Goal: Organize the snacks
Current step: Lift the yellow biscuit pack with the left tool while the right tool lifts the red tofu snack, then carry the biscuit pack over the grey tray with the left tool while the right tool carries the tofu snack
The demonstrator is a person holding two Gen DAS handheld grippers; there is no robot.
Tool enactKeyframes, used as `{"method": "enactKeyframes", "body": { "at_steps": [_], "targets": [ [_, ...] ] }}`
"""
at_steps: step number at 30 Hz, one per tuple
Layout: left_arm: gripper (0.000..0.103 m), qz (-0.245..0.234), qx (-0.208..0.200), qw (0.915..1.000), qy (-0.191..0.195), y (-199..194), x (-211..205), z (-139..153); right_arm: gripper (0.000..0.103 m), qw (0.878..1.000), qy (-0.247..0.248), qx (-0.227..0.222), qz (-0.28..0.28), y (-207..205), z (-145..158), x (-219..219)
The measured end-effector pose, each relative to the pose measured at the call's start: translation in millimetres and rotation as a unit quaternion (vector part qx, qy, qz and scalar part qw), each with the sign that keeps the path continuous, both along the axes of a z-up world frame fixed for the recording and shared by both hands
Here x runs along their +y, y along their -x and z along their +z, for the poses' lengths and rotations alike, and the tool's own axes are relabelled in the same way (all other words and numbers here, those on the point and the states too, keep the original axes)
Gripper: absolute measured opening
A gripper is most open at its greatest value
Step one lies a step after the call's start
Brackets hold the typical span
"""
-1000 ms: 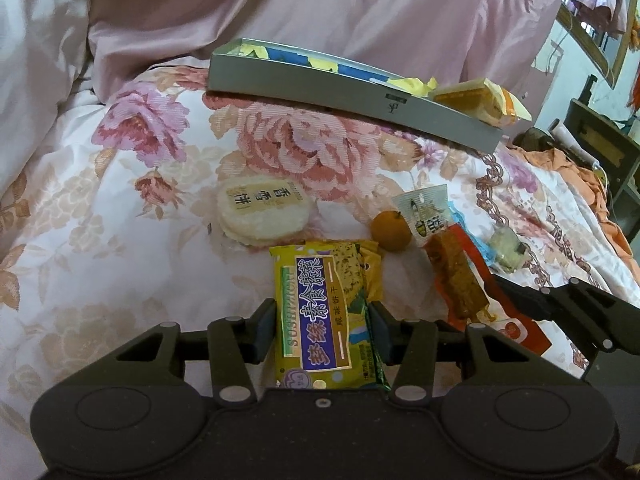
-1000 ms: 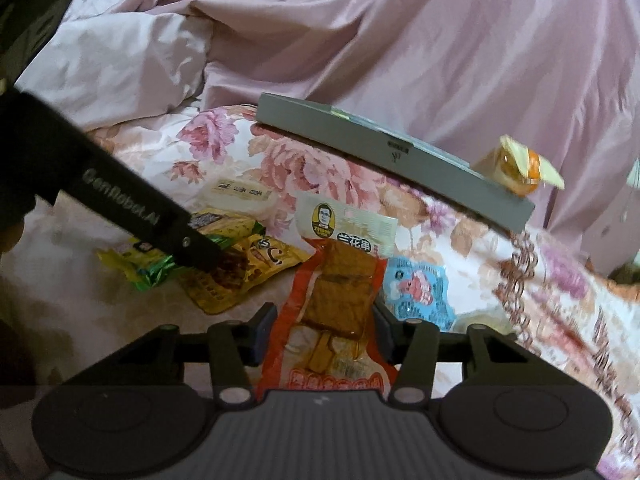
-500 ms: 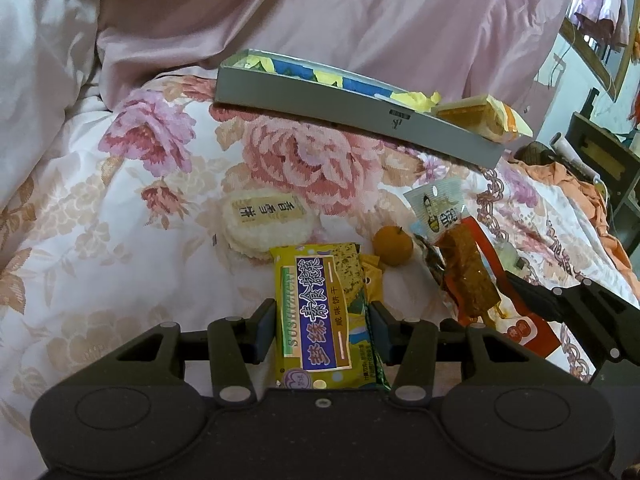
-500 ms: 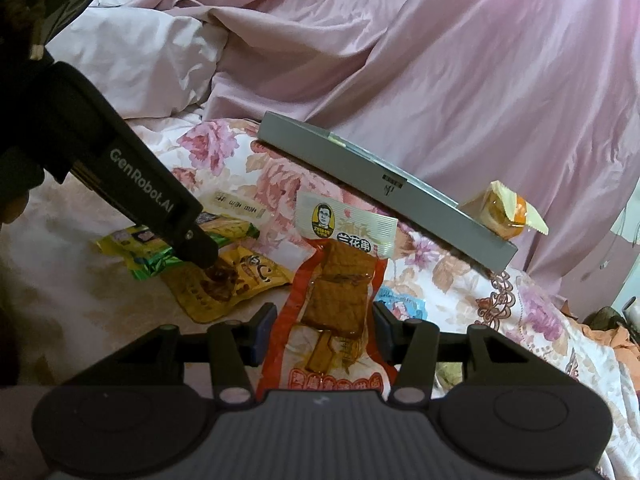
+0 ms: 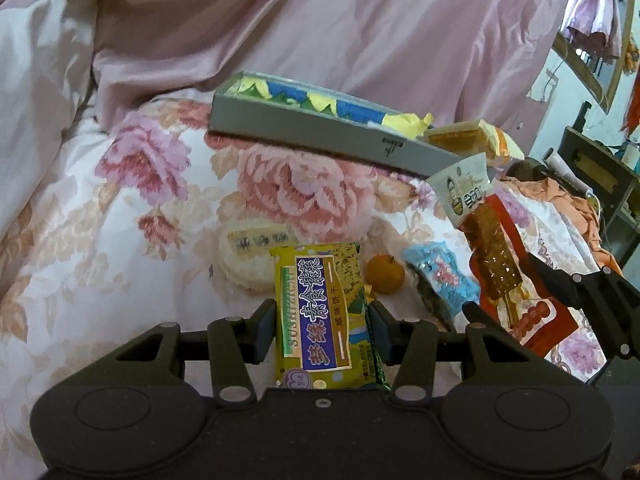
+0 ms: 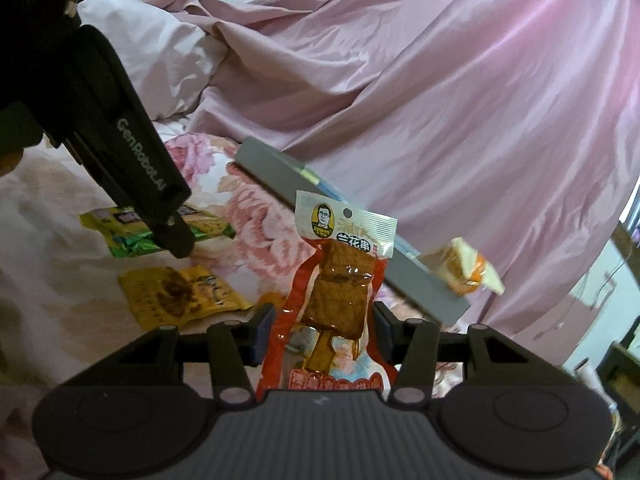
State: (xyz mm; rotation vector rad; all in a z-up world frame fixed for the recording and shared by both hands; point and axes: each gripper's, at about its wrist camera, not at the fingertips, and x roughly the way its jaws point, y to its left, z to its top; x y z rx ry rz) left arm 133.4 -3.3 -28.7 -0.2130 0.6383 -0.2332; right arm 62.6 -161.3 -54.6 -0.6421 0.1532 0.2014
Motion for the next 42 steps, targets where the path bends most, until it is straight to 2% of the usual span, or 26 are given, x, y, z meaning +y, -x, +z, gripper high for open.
{"method": "enactKeyframes", "body": {
  "at_steps": [9, 14, 21, 26, 33, 39, 42],
  "targets": [
    [0.051, 0.018, -0.055, 0.9983, 0.002, -32, 2, 42, 0.056, 0.999, 0.0, -0.054, 0.0, -13, 14, 0],
    [0.051, 0.026, -0.084, 0.9961, 0.0, -67, -3, 74, 0.057, 0.996, -0.019, -0.088, 0.003, -39, 36, -1],
    [0.051, 0.041, -0.09, 0.9951, -0.009, -129, -12, 103, 0.057, 0.991, -0.065, -0.116, -0.002, -88, 64, -6],
    [0.051, 0.058, -0.062, 0.9963, 0.013, -175, -24, 99, 0.058, 0.99, -0.088, -0.113, 0.0, -117, 68, -19],
    [0.051, 0.068, -0.025, 0.9968, 0.032, -222, -54, 81, 0.058, 0.984, -0.139, -0.101, -0.039, -155, 67, -51],
    [0.051, 0.058, -0.016, 0.9981, 0.011, -240, -69, 69, 0.059, 0.98, -0.172, -0.081, -0.056, -185, 58, -71],
    [0.051, 0.053, -0.011, 0.9985, -0.003, -246, -73, 63, 0.06, 0.98, -0.17, -0.083, -0.062, -191, 52, -73]
  ]
}}
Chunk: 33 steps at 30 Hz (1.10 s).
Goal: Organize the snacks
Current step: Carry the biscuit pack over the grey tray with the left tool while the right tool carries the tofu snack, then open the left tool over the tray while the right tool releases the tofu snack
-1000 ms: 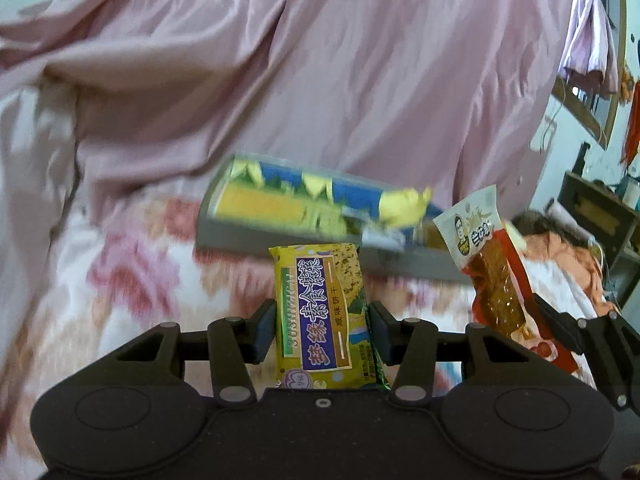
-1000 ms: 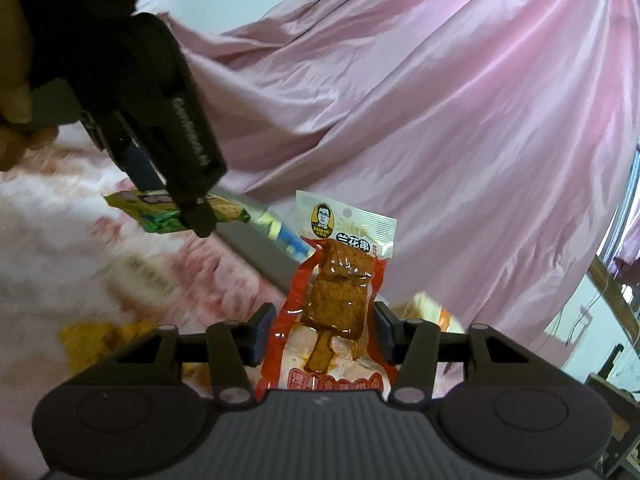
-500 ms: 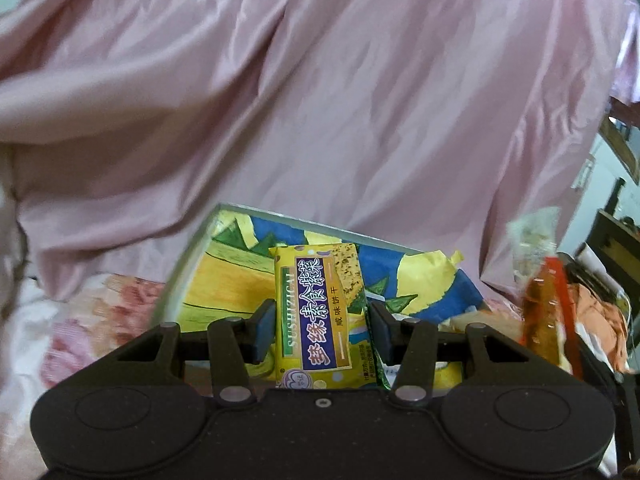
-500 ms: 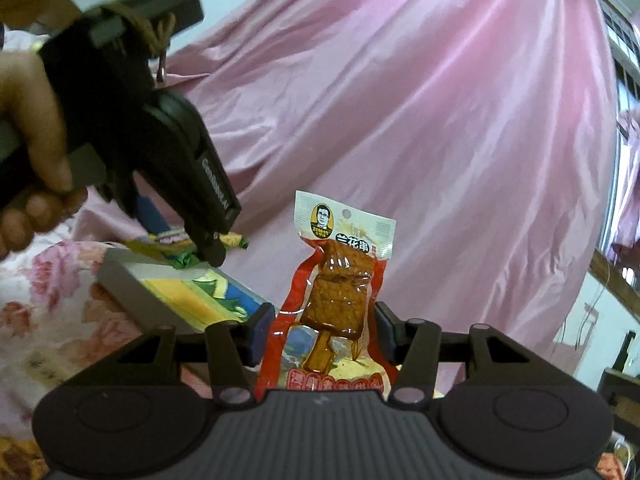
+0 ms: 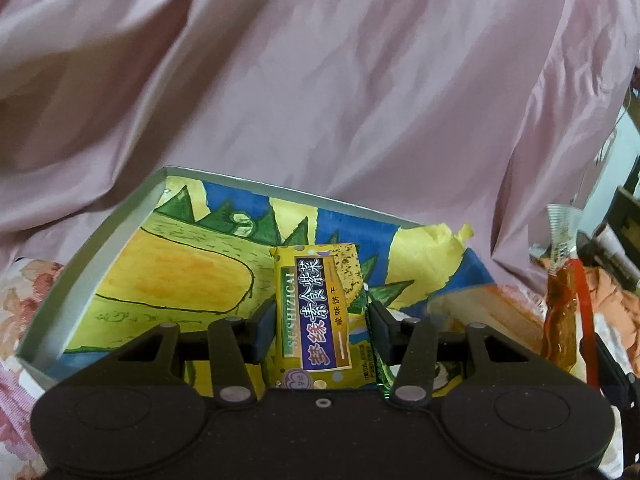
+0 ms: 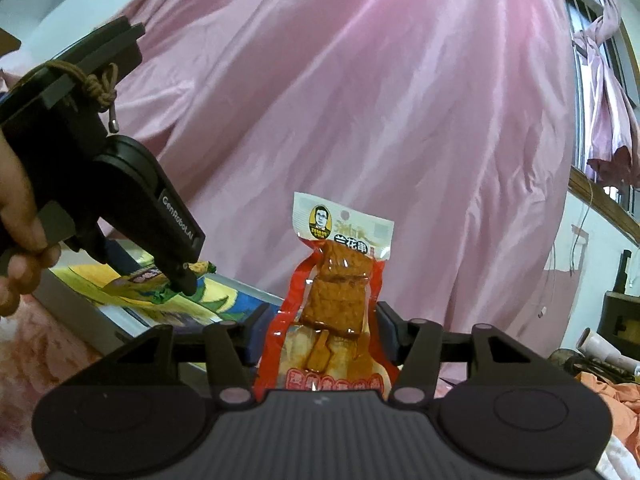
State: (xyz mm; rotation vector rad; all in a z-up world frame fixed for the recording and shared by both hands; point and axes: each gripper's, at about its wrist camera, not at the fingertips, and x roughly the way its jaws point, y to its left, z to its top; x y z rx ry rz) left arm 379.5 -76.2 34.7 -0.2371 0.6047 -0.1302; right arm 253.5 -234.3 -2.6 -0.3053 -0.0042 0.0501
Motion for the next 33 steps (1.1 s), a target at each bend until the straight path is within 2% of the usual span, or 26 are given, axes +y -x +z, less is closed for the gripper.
{"method": "enactKeyframes", "body": {
  "at_steps": [6, 9, 11, 18, 23, 27, 29, 33],
  "targets": [
    [0.047, -0.006, -0.004, 0.9998, -0.018, -7, -4, -6, 0.064, 0.999, -0.023, 0.025, 0.004, -10, -7, -15],
    [0.049, -0.005, -0.003, 0.9999, -0.016, -8, -5, -8, 0.072, 0.999, -0.034, 0.034, 0.011, -12, -6, -19],
    [0.054, -0.005, -0.002, 0.9999, -0.016, -8, -6, -9, 0.076, 0.998, -0.047, 0.04, 0.019, -13, -5, -22],
    [0.074, -0.005, -0.005, 1.0, -0.004, 1, -3, -5, 0.078, 0.995, -0.076, 0.055, 0.034, -18, -2, -29],
    [0.082, -0.009, -0.007, 0.9999, 0.006, 6, 3, -5, 0.078, 0.996, -0.06, 0.062, 0.038, -19, 4, -21],
    [0.092, -0.003, -0.009, 0.9998, 0.019, 14, 14, -3, 0.079, 0.996, -0.03, 0.076, 0.045, -28, 11, -7],
    [0.097, 0.006, -0.013, 0.9996, 0.023, 19, 22, -1, 0.082, 0.995, -0.013, 0.081, 0.05, -34, 16, 1],
    [0.099, 0.022, -0.015, 0.9989, 0.039, 29, 41, 5, 0.092, 0.996, 0.015, 0.081, 0.041, -37, 23, 11]
  ]
}}
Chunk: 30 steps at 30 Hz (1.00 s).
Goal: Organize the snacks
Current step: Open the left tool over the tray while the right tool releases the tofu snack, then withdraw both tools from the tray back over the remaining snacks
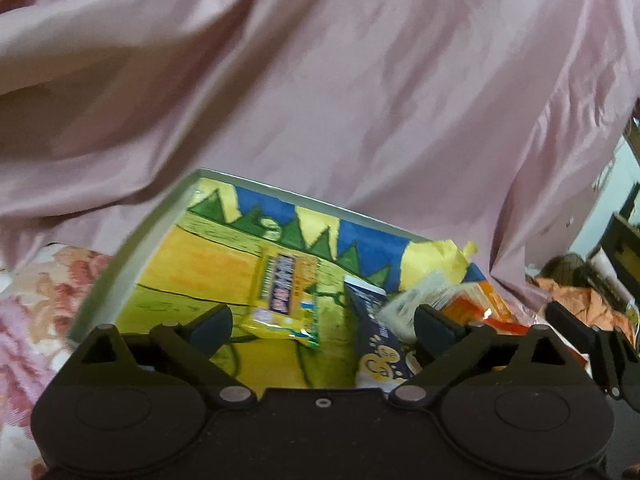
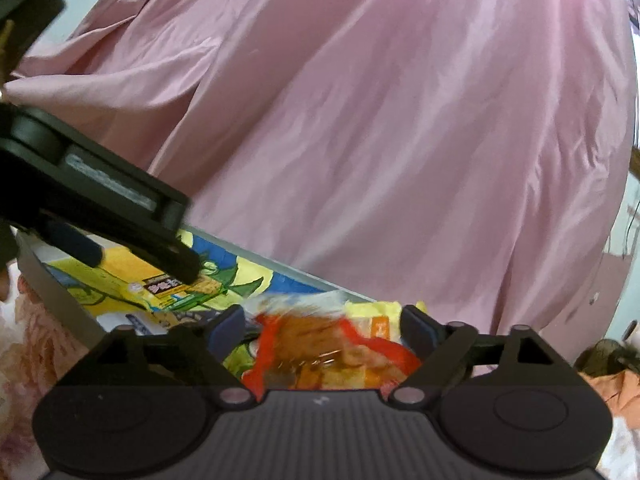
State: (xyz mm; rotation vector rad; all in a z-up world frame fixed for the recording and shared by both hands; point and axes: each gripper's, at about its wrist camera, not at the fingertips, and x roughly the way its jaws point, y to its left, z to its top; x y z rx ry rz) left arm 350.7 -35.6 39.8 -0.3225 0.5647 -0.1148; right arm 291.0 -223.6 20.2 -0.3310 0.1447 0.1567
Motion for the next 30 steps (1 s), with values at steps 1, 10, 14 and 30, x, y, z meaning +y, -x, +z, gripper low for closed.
{"method": "enactKeyframes", "body": {
  "at_steps": [1, 10, 14, 30],
  "targets": [
    [0.101, 0.004, -0.002, 1.0, 0.001, 3, 4, 2, 0.096, 1.0, -0.004, -0.001, -0.003, 2, 3, 0],
    [0.102, 0.015, -0.035, 0.9993, 0.0, 43, 19, 24, 0.103, 0.998, -0.055, -0.016, -0.031, 36, 32, -10],
    [0.102, 0.01, -0.053, 0.9985, -0.009, 67, 17, 36, 0.103, 0.996, -0.073, -0.039, -0.037, 64, 48, -14],
    [0.102, -0.001, -0.114, 0.9925, -0.044, 180, 26, 58, 0.103, 0.988, -0.124, -0.081, -0.044, 176, 66, -24]
  ]
}}
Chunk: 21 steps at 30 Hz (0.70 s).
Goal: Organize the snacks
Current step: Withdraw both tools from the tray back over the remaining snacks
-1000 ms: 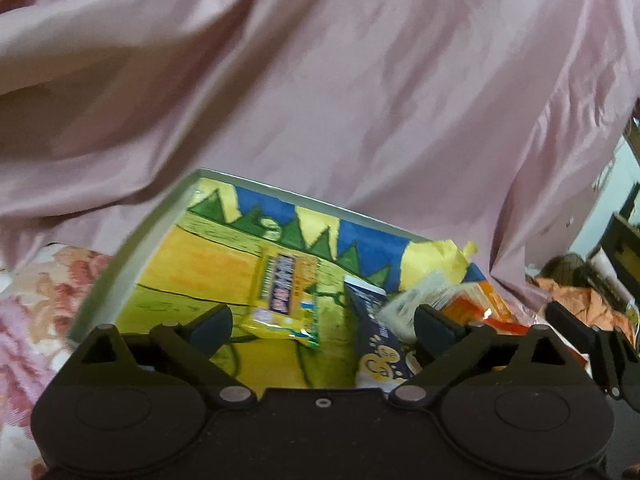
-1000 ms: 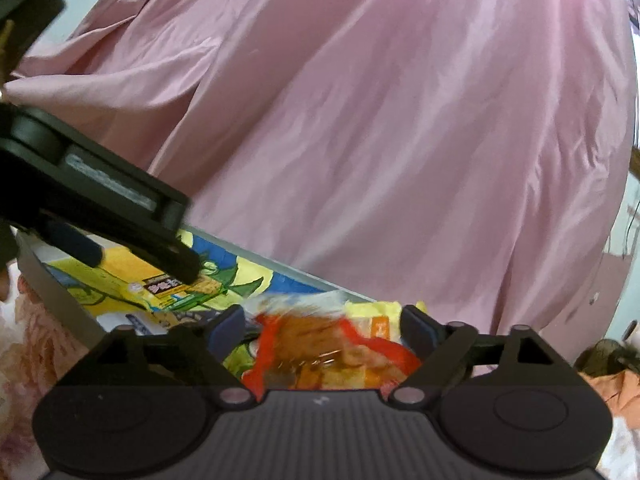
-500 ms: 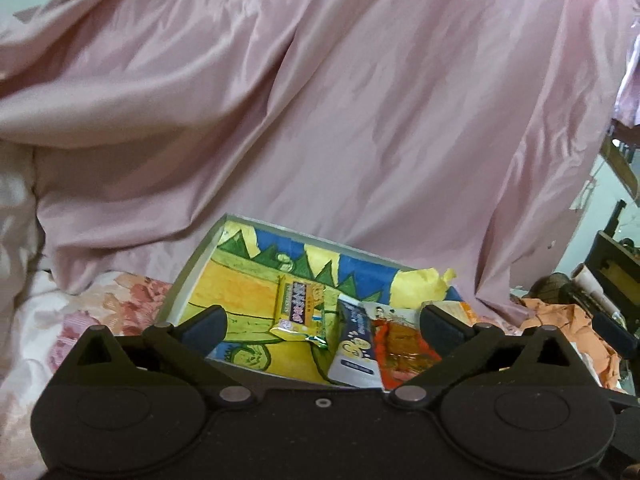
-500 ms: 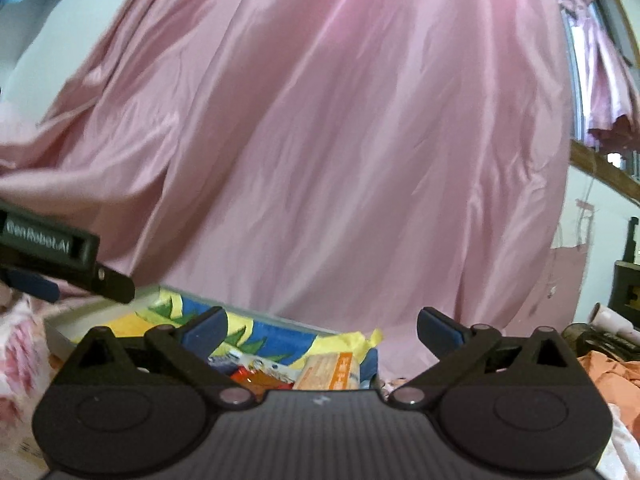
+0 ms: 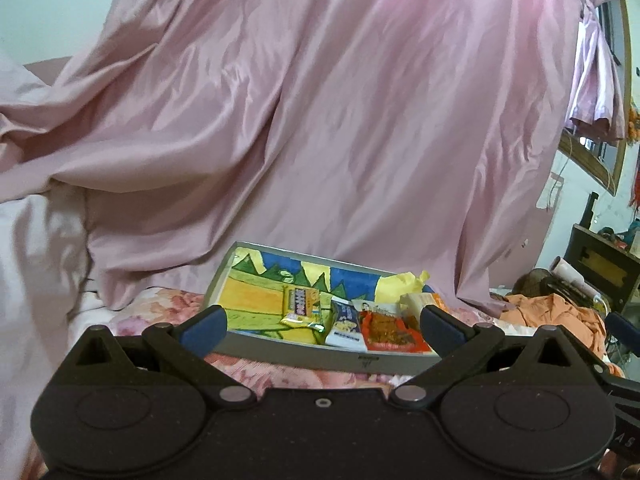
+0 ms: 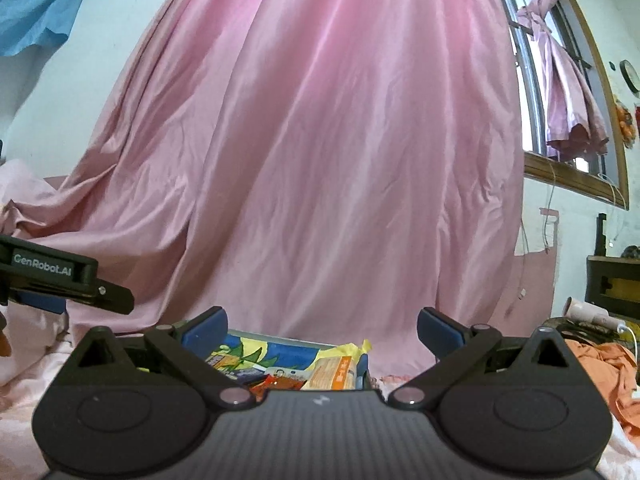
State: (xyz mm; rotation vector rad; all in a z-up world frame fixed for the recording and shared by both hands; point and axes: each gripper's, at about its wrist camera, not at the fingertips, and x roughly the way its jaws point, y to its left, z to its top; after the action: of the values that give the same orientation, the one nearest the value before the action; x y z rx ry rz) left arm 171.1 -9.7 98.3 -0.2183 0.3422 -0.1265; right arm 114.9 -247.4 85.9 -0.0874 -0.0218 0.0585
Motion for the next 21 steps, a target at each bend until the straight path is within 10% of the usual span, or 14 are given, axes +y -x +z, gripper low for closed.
{"method": "enactKeyframes", "body": {
  "at_steps": [21],
  "targets": [
    [0.102, -0.004, 0.043, 0.9988, -0.024, 91, 30, -53, 0.103, 0.994, 0.02, 0.101, 0.018, 85, -52, 16]
  ]
}}
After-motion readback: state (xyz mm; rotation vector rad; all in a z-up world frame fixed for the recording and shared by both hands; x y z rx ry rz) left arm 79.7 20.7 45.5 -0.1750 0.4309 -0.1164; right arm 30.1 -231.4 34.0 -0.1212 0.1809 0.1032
